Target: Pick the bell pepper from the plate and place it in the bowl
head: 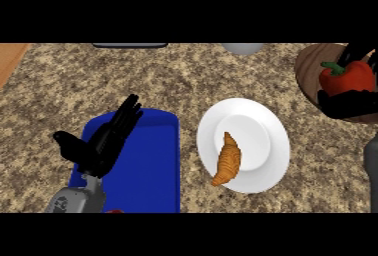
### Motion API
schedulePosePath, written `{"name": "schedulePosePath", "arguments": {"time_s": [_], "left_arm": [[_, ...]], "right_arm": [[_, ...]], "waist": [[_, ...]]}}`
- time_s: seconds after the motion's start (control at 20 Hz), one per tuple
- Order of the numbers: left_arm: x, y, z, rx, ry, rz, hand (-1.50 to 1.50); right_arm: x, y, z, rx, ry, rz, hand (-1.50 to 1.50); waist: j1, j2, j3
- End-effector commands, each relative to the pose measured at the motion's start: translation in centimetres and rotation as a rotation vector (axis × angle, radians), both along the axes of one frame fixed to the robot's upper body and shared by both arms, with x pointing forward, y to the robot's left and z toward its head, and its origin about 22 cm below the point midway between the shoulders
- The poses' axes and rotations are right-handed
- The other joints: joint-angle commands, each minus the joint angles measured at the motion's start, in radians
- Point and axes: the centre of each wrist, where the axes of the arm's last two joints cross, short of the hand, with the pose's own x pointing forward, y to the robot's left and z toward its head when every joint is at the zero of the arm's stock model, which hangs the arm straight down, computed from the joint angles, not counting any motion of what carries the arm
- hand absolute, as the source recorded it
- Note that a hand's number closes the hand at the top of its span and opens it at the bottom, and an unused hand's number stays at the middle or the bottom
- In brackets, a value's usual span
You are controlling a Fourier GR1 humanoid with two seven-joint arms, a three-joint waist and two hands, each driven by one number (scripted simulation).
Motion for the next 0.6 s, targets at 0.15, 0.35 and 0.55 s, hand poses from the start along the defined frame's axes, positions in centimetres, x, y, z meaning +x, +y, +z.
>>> {"name": "schedulePosePath", "arguments": {"time_s": [0.15, 0.35, 0.55], "left_arm": [[-1.2, 0.0, -0.1, 0.014, 0.004, 0.005, 0.00], [-0.8, 0.4, -0.3, 0.000, 0.001, 0.008, 0.00], [-0.1, -2.8, 1.0, 0.013, -0.004, -0.033, 0.00]], "right_arm": [[3.5, -5.6, 0.3, 0.045, -0.047, -0.044, 1.50], [6.9, -8.4, -3.1, 0.073, -0.054, -0.056, 1.50], [9.7, -10.6, -3.4, 0.052, -0.066, -0.067, 1.50]], "waist": [[0.004, 0.002, -0.001], [0.011, 0.007, -0.001], [0.014, 0.008, -0.001]]}}
